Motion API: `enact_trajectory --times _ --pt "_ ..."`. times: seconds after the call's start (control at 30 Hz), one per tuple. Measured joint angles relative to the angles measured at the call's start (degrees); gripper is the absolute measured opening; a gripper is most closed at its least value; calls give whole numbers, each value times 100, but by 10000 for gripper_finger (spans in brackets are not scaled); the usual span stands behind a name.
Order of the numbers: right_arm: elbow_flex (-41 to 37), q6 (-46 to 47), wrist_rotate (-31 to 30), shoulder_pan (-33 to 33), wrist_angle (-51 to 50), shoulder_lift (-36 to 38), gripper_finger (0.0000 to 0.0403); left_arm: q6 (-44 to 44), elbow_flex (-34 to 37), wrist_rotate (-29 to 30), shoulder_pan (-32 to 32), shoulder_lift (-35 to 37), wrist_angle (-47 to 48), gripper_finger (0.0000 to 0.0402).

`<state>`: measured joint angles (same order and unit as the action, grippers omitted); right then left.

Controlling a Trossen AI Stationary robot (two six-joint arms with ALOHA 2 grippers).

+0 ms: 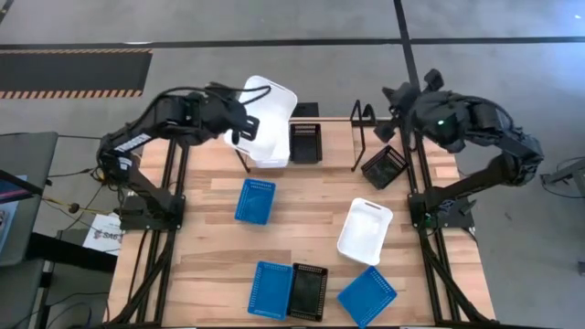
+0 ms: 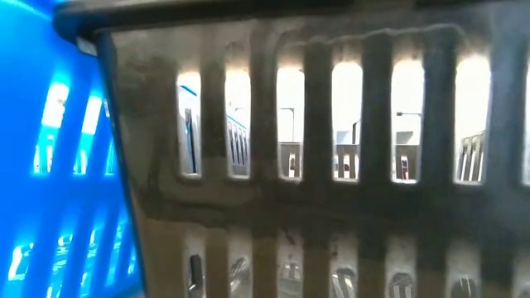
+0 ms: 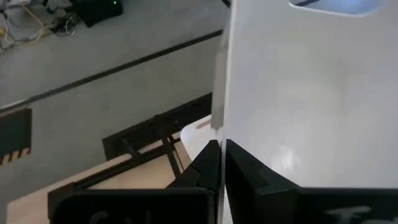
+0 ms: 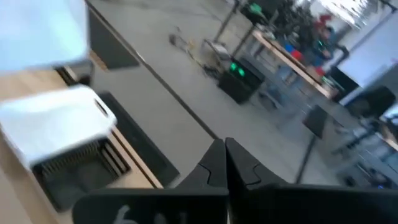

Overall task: Stack baskets on shelf by color
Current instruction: Stack the left white bin on top of the white bin on the shelf

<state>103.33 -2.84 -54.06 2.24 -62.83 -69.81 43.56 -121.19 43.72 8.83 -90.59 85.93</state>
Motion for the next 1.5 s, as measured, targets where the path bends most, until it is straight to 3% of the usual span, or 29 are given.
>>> enact_trajectory --times 0.27,0.47,0.63,0.77,0.93,1.03,1.27,1.5 --pt "2 473 -291 10 -643 -170 2 -391 426 -676 418 -9 -963 0" --pt "-4 1387 -1328 67 -1612 -95 1 -669 906 -1127 750 -6 -1369 0" --pt "-26 2963 -1309 160 -2738 370 1 -803 1170 -1363 1108 16 -1286 0" --pt "-306 2932 -1163 57 -2463 858 1 -1164 1319 -1582 1470 74 -1707 0" --pt "-542 3318 -1158 43 -2526 1196 1 -1679 1611 -2427 2005 82 -2490 0" --pt "-685 3458 -1155 42 -2520 1326 1 -1756 1856 -2613 2245 74 -2816 0" --pt "-842 3292 -1216 247 -2546 1599 0 -1190 2236 -2615 2413 68 -2889 0" --pt "-842 2800 -1530 675 -2537 2149 0 243 2574 -1602 1819 52 -3025 0"
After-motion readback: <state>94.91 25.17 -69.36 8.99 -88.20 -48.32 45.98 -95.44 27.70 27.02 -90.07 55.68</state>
